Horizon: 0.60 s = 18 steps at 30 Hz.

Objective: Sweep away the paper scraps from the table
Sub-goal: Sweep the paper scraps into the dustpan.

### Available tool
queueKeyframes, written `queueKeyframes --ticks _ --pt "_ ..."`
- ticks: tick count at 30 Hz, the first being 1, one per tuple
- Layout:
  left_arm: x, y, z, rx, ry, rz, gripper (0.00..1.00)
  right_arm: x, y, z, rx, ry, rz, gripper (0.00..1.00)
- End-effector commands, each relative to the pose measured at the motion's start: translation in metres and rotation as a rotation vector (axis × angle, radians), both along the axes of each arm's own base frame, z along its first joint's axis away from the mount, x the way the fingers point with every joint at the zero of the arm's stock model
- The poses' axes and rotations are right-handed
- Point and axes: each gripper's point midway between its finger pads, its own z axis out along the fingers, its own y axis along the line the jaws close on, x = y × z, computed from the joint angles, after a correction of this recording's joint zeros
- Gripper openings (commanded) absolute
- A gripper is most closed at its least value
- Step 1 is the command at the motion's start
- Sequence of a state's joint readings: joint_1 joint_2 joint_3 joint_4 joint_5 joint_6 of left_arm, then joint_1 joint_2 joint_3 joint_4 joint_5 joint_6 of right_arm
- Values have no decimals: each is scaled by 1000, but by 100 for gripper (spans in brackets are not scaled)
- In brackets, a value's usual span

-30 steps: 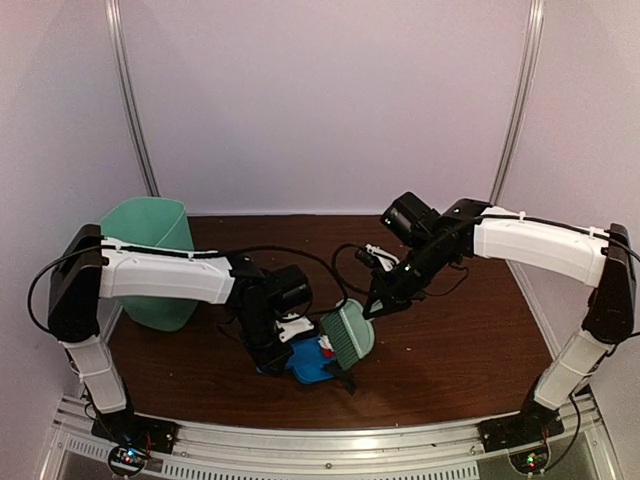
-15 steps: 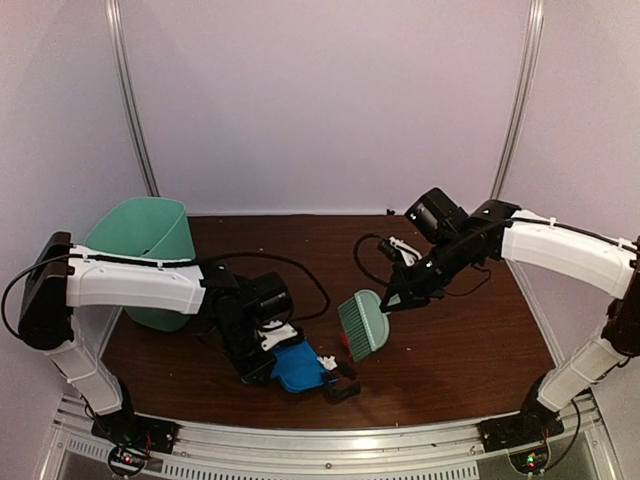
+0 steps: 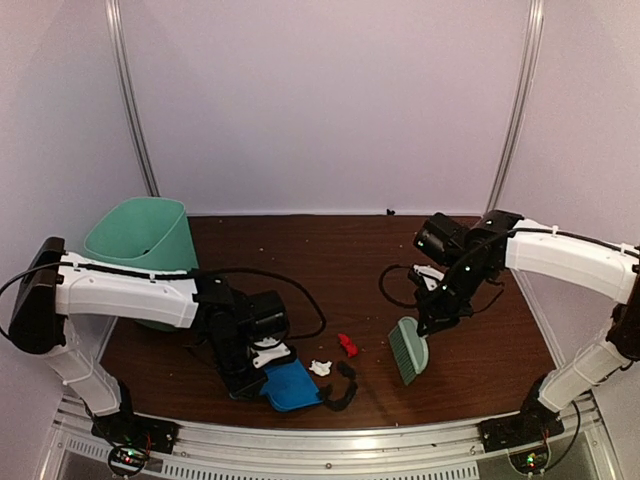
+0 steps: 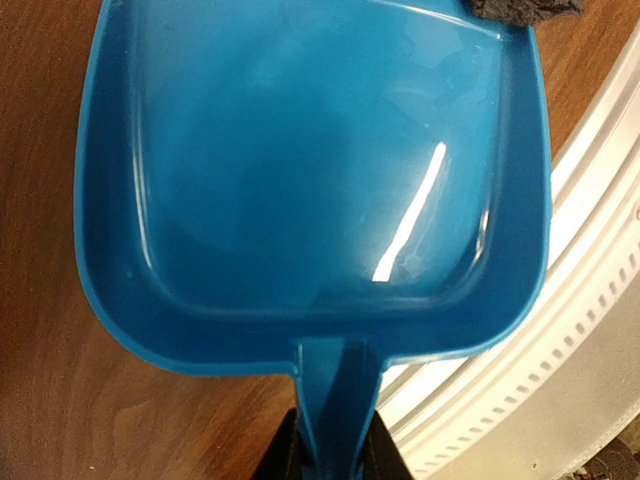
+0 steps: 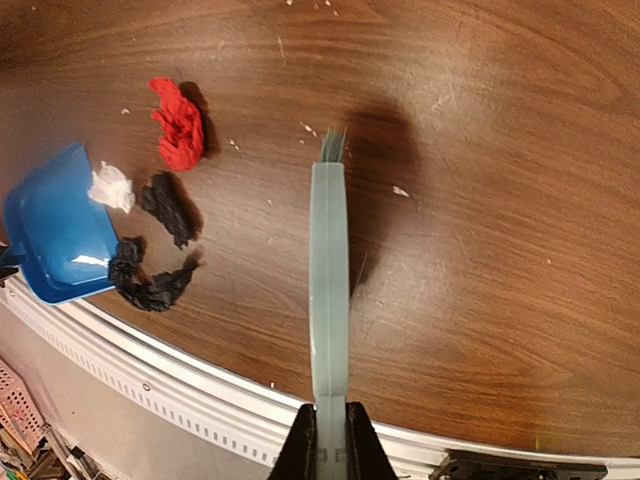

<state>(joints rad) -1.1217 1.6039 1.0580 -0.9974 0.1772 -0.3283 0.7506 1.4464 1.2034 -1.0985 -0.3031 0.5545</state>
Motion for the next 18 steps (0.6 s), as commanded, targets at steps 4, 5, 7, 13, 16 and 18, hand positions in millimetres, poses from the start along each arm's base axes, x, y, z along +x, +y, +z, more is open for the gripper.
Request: queueKeyframes --ticks 4,5,7,13,16,18 --pt "-21 0 3 18 67 -40 0 -29 7 -8 -19 79 -11 0" --pt "-21 -1 2 19 70 -45 0 -31 15 -8 5 87 -3 0" --pt "-19 -6 1 14 69 -50 0 -34 33 -9 57 102 19 0" --pt "-17 -24 -5 -5 97 -44 0 -36 82 -5 210 145 68 0" --pt "-15 -33 -5 -29 97 -43 0 -28 105 8 299 142 75 0" --pt "-15 -34 -6 -29 99 -45 0 -24 116 15 338 143 80 0"
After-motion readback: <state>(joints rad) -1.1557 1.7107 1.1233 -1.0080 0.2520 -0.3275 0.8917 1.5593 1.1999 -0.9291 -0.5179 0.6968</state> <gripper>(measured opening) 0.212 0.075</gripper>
